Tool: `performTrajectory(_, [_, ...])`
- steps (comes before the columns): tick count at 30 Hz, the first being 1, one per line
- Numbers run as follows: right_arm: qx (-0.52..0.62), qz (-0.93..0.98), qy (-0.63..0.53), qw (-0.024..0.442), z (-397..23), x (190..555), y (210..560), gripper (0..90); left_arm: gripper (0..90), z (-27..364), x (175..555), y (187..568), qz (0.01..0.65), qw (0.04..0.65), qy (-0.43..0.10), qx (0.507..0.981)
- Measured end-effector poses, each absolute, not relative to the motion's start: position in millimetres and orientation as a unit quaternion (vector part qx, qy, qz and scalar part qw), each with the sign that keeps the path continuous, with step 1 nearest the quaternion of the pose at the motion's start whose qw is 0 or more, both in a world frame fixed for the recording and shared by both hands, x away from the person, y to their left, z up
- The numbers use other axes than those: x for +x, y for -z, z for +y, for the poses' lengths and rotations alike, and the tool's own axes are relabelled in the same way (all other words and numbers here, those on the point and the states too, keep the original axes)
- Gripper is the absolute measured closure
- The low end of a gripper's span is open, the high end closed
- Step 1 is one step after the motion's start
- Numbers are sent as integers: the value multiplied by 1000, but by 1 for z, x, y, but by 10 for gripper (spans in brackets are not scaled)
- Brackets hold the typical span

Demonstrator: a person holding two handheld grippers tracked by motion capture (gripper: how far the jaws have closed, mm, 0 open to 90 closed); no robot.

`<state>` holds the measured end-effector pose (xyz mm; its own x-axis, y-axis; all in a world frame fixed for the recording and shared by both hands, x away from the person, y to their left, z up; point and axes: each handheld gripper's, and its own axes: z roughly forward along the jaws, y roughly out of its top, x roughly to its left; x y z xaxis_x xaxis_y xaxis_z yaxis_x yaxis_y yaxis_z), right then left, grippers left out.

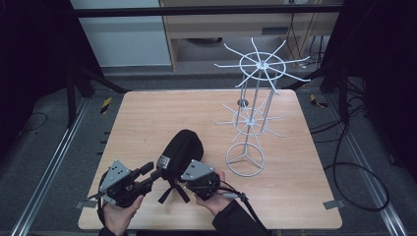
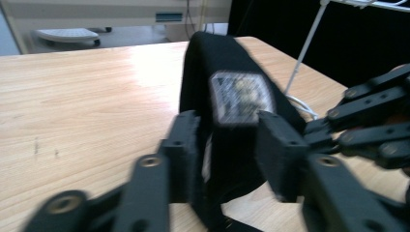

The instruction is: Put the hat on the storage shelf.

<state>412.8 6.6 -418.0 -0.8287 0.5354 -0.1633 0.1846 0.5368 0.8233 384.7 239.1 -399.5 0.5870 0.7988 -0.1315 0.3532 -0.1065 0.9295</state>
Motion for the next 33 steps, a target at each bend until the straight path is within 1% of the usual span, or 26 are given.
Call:
performTrajectory(2, [204, 855, -431, 203, 10, 412, 419, 884, 484, 236, 386, 400, 400, 528, -215, 718])
performTrajectory(5, [200, 858, -431, 197, 13, 412, 420, 882, 459, 233, 389, 403, 401, 518, -213, 725])
performTrajectory(6, [199, 858, -431, 195, 14, 412, 421, 882, 460, 232, 390, 404, 403, 516, -212, 725])
performTrajectory(8, [196, 860, -427, 198, 16, 411, 422, 880, 526, 232, 392, 406, 408, 513, -202, 728])
performTrajectory(11, [197, 860, -427, 198, 17, 411, 424, 870, 544, 233, 391, 406, 416, 509, -202, 726])
performTrajectory(14, [196, 856, -434, 199, 17, 411, 425, 812, 547, 238, 391, 406, 426, 509, -209, 718])
performTrajectory(15, [198, 855, -436, 198, 17, 410, 424, 766, 547, 241, 391, 407, 431, 507, -212, 716])
performTrajectory(17, [199, 850, -445, 198, 15, 409, 424, 720, 547, 246, 392, 410, 442, 503, -214, 711])
performTrajectory(19, [206, 841, -459, 198, 8, 407, 422, 657, 546, 253, 394, 414, 456, 497, -216, 706])
performTrajectory(23, [229, 826, -474, 200, -16, 407, 418, 598, 542, 272, 397, 421, 481, 487, -217, 696])
performTrajectory(26, [255, 820, -472, 201, -38, 408, 421, 564, 534, 285, 401, 427, 503, 478, -219, 686])
performTrajectory(29, [277, 816, -465, 202, -59, 408, 430, 550, 529, 295, 407, 435, 521, 468, -212, 681])
performTrajectory(33, [298, 812, -456, 209, -83, 406, 444, 516, 518, 303, 415, 445, 538, 446, -218, 681])
